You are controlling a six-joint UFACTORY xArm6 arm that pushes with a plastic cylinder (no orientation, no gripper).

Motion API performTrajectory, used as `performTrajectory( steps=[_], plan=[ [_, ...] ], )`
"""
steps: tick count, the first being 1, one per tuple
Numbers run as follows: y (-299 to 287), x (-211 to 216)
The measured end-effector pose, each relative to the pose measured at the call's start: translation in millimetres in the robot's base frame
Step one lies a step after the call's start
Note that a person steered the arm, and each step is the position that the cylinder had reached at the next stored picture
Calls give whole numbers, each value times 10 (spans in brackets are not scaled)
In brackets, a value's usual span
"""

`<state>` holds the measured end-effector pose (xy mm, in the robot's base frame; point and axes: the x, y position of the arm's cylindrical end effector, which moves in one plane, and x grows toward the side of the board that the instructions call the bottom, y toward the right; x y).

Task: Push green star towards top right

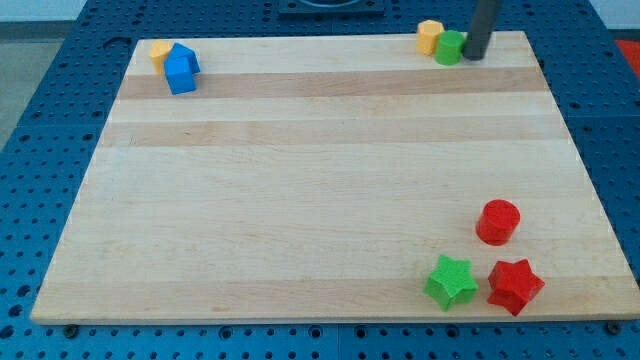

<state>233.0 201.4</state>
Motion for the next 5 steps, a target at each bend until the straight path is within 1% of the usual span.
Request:
performTrajectory(
  steps=[1, 2, 3, 5],
  plan=[
    [632, 214],
    [794, 658],
    [830, 1153],
    [870, 2349]
  ],
)
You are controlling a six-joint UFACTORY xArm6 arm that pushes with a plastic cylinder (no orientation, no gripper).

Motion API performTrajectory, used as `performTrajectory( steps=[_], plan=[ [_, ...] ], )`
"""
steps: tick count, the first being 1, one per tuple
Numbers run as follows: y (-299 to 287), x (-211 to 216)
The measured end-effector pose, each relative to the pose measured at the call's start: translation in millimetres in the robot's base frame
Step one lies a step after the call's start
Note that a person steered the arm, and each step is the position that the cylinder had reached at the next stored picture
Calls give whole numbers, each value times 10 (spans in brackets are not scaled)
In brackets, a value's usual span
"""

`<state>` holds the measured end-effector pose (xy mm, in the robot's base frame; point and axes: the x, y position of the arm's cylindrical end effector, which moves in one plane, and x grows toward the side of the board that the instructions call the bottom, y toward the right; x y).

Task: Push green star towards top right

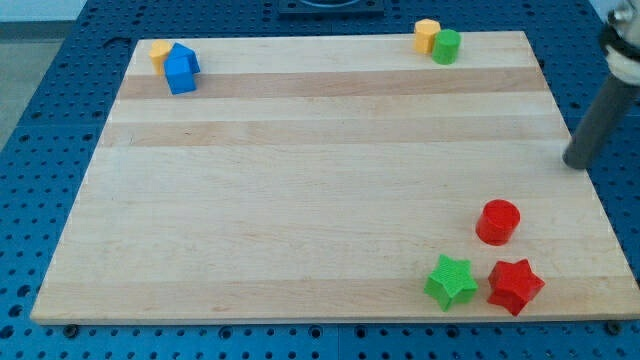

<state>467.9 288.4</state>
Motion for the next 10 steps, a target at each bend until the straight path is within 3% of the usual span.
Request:
performTrajectory(
  steps=[3, 6, 10],
  plan=[
    [-223, 1497],
    [-1707, 1494],
    [-2090, 1227]
  ],
)
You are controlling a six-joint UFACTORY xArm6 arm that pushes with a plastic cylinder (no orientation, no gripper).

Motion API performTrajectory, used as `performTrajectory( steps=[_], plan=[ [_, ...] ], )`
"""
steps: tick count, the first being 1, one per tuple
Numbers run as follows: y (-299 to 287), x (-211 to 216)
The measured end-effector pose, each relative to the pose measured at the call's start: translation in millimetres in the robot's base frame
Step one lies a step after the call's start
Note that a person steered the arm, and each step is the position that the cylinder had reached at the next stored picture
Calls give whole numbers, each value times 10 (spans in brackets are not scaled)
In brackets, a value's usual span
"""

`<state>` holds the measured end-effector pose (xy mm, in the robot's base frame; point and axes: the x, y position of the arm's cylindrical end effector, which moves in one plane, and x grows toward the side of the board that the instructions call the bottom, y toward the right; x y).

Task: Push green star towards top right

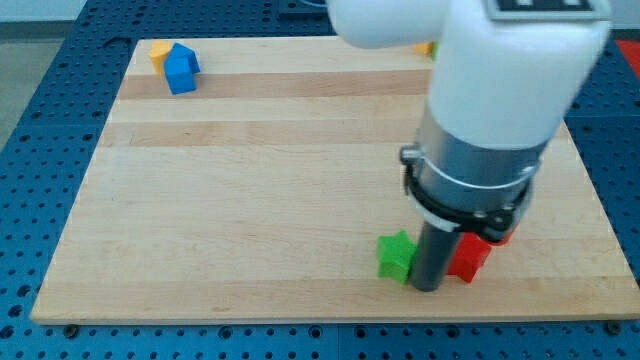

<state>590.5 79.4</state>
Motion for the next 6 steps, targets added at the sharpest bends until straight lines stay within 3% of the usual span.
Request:
performTrajectory(
  steps=[3, 6],
  plan=[
    [-603, -33],
    [-614, -926]
  ],
)
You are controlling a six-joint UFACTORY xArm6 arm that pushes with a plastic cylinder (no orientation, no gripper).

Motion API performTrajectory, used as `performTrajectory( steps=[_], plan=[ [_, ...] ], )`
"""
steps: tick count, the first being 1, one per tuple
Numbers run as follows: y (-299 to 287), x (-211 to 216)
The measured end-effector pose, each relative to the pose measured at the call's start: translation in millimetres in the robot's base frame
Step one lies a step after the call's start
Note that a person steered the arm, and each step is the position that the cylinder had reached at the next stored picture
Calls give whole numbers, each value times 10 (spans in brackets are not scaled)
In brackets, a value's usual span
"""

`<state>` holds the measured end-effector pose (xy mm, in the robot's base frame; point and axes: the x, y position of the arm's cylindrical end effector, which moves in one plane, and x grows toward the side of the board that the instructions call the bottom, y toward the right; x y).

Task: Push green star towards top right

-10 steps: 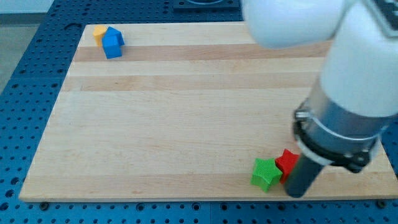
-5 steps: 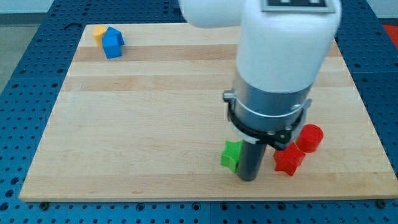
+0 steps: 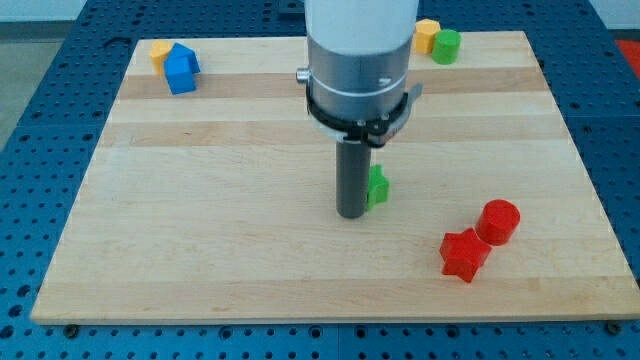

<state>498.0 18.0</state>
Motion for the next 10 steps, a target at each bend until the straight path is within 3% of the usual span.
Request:
performTrajectory(
  steps=[6, 10],
  plan=[
    [897, -879],
    [1458, -977]
  ],
)
